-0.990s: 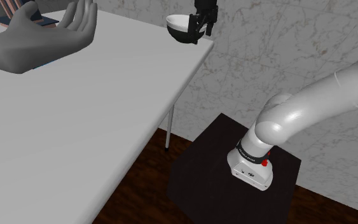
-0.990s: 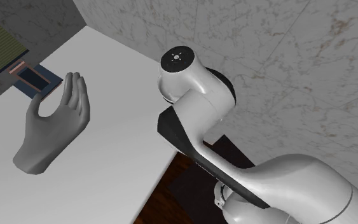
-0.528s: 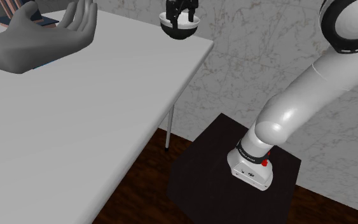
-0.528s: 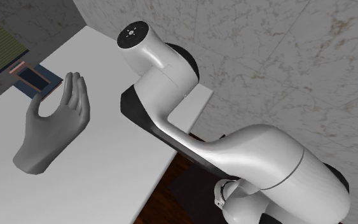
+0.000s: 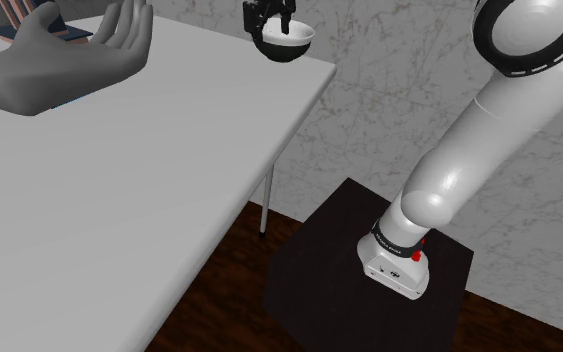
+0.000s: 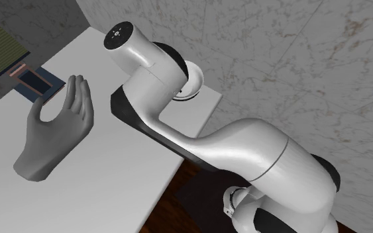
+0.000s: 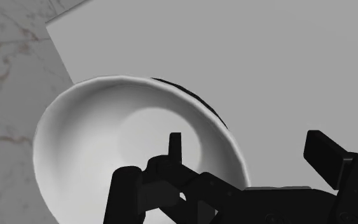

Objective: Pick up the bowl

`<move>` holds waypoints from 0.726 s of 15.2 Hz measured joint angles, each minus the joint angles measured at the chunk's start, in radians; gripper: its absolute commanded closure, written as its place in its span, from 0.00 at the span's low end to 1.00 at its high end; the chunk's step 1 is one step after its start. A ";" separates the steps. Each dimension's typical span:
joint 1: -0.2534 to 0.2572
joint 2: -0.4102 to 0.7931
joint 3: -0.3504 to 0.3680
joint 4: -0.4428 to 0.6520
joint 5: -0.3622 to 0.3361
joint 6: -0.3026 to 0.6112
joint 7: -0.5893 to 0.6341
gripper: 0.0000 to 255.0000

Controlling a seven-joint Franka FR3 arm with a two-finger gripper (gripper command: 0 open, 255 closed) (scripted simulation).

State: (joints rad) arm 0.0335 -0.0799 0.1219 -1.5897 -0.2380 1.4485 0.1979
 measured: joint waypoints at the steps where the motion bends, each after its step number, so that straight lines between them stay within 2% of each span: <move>1: 0.000 0.001 0.000 -0.011 0.000 0.012 0.002 0.00; 3: -0.001 -0.008 -0.002 -0.048 0.001 0.039 0.006 0.00; 4: -0.002 -0.010 -0.003 -0.055 0.002 0.045 0.006 1.00; 11: -0.002 -0.014 -0.003 -0.061 0.001 0.052 0.007 1.00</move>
State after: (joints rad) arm 0.0317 -0.0944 0.1190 -1.6509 -0.2370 1.5003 0.2048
